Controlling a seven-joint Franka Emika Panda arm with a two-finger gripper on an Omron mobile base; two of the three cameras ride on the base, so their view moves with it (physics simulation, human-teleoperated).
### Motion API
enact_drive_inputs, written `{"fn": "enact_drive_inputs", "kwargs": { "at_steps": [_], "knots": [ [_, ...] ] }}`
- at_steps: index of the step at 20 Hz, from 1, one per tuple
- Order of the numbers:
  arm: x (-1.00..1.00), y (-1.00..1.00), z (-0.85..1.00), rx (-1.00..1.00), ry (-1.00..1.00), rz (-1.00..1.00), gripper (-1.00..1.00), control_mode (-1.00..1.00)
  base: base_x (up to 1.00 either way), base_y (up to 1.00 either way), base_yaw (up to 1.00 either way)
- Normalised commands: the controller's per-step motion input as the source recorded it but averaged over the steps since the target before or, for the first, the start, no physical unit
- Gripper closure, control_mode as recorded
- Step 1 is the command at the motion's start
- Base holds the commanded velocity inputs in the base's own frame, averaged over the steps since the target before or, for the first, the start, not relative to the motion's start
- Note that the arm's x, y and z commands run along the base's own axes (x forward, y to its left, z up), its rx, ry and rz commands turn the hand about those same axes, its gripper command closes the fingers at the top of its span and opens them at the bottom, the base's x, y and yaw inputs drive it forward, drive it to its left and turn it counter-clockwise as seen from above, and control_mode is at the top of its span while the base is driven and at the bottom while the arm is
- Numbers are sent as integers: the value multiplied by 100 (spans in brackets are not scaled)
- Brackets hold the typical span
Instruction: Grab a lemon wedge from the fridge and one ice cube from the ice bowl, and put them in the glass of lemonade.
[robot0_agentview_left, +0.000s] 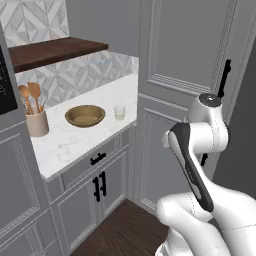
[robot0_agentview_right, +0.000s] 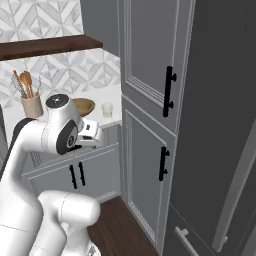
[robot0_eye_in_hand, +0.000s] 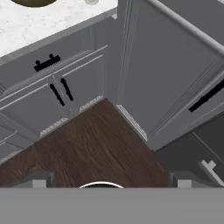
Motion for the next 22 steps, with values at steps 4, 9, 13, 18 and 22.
{"fn": "enact_drive_inputs", "kwargs": {
  "at_steps": [4, 9, 13, 18, 22],
  "knots": [
    [0, 0, 0, 0, 0, 0, -100, 100, -20, 24, -87],
    [0, 0, 0, 0, 0, 0, -100, 100, -1, 19, -92],
    [0, 0, 0, 0, 0, 0, -100, 100, 0, 9, -97],
    [0, 0, 0, 0, 0, 0, -100, 100, 0, 5, -95],
    [0, 0, 0, 0, 0, 0, -100, 100, -35, -4, -13]
  ]
}}
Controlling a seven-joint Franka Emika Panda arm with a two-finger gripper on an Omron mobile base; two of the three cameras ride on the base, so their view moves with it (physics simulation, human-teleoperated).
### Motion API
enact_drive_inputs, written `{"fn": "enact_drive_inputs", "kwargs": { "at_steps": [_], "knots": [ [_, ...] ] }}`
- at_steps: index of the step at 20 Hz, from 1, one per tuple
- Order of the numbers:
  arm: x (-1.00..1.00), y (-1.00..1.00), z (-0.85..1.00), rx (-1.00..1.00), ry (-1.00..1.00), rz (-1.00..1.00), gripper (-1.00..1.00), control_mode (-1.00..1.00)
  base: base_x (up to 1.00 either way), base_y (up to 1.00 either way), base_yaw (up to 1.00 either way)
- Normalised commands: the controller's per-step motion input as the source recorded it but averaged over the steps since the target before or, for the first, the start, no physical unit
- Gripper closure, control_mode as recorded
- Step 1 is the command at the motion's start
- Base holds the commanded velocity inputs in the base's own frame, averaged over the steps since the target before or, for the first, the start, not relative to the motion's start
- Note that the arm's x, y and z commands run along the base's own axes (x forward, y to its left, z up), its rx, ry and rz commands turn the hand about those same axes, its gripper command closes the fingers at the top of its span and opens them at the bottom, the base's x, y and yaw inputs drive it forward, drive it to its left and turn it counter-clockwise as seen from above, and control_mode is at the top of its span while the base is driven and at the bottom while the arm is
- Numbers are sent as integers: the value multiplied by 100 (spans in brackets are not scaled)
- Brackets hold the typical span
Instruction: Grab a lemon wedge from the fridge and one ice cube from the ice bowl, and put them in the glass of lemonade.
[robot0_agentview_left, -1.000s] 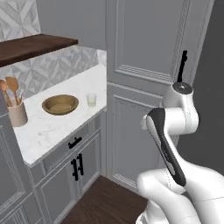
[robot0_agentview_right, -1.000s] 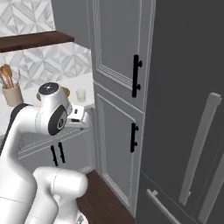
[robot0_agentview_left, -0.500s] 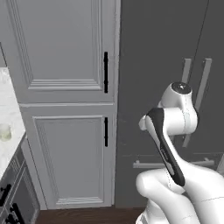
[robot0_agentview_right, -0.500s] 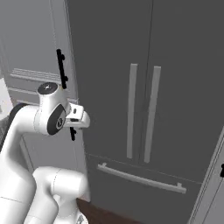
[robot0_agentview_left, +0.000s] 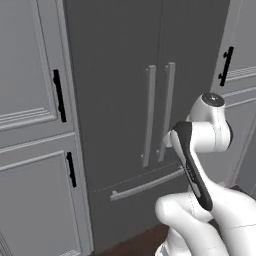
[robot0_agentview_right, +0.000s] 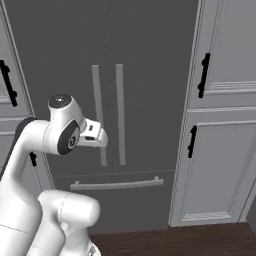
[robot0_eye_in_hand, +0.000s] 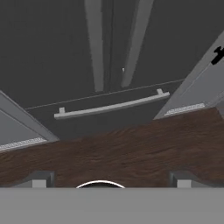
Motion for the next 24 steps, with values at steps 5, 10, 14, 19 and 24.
{"fn": "enact_drive_inputs", "kwargs": {
  "at_steps": [5, 10, 14, 19, 24],
  "knots": [
    [0, 0, 0, 0, 0, 0, -100, 100, 4, -13, 37],
    [0, 0, 0, 0, 0, 0, -100, 100, 11, -66, 34],
    [0, 0, 0, 0, 0, 0, -100, 100, 0, -53, 0],
    [0, 0, 0, 0, 0, 0, -100, 100, -33, -4, 0],
    [0, 0, 0, 0, 0, 0, -100, 100, -65, 0, 6]
  ]
}}
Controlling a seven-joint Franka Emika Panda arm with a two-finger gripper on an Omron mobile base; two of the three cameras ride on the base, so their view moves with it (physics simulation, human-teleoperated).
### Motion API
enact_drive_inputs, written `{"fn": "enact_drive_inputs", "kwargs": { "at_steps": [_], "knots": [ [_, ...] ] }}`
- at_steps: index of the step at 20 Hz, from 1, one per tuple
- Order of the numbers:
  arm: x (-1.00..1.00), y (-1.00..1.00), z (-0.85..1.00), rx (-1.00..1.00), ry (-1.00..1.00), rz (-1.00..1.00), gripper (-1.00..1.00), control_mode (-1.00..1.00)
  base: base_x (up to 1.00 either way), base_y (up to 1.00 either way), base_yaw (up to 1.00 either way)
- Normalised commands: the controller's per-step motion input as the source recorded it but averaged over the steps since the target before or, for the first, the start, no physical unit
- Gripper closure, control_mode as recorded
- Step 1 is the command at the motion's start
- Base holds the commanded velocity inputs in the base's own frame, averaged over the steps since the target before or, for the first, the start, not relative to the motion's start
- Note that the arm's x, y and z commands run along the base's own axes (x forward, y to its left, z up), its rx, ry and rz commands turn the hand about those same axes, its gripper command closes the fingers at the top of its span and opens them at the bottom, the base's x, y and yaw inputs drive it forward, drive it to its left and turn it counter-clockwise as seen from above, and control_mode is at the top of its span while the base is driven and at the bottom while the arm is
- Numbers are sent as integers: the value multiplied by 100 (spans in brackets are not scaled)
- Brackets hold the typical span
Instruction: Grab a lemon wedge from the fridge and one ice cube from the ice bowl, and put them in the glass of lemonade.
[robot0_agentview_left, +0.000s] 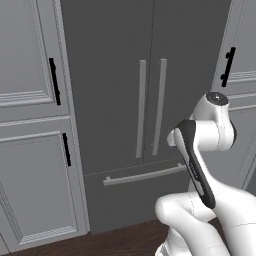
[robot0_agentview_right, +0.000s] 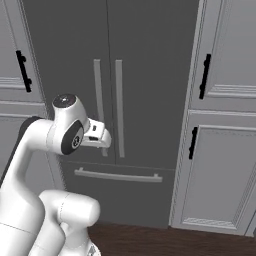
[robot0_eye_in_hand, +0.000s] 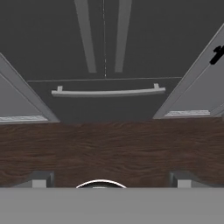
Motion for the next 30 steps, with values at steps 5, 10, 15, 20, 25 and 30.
{"fn": "enact_drive_inputs", "kwargs": {
  "at_steps": [5, 10, 15, 20, 25, 30],
  "knots": [
    [0, 0, 0, 0, 0, 0, -100, 100, -19, 0, 2],
    [0, 0, 0, 0, 0, 0, -100, 100, -7, 0, 0],
    [-13, 0, 7, 0, -12, 0, -100, -100, 0, 0, 0],
    [-36, -4, 92, -1, -59, 0, -100, -100, 0, 0, 0],
    [8, -18, 89, 0, -47, 0, -100, -100, 0, 0, 0],
    [51, -1, 72, 0, -20, -2, -100, -100, 0, 0, 0]
  ]
}}
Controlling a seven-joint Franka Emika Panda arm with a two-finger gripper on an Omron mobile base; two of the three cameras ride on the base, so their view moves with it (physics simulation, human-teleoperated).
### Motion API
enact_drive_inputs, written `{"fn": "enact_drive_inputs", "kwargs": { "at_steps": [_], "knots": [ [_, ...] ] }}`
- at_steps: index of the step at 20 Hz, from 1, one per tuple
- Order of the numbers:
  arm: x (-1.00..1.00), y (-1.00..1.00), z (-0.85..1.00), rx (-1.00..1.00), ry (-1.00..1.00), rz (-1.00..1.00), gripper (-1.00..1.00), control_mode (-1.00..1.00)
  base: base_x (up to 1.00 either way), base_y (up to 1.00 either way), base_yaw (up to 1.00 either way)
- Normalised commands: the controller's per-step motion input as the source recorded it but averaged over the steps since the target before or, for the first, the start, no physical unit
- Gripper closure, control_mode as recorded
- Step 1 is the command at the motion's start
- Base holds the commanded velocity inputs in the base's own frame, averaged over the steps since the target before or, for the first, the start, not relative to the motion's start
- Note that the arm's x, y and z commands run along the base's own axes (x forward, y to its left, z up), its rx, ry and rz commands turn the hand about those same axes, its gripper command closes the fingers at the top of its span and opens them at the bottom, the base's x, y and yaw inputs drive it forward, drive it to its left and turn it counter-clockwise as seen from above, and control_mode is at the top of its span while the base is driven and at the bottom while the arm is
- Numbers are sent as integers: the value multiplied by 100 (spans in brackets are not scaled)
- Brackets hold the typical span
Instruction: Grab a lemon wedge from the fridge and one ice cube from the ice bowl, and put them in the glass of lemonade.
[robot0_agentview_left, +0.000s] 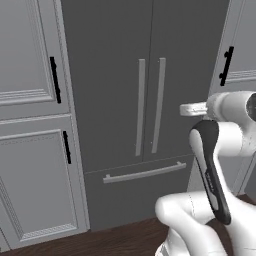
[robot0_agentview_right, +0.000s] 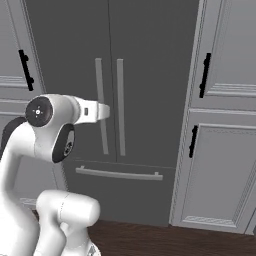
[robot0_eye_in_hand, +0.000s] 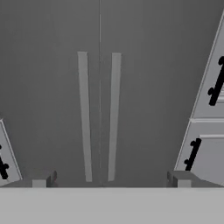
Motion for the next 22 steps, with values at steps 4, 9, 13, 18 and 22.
{"fn": "enact_drive_inputs", "kwargs": {
  "at_steps": [4, 9, 13, 18, 22],
  "knots": [
    [89, 9, 5, 0, 1, -9, -100, -100, 0, 0, 0],
    [90, 31, -10, -2, 11, -5, -100, -100, 0, 0, 0],
    [79, -2, -6, -6, 37, 0, -100, -100, 0, 0, 0],
    [65, -17, -31, 9, 16, 10, -100, -100, 0, 0, 0],
    [65, -1, -49, 8, 0, 10, -100, -100, 0, 0, 0]
  ]
}}
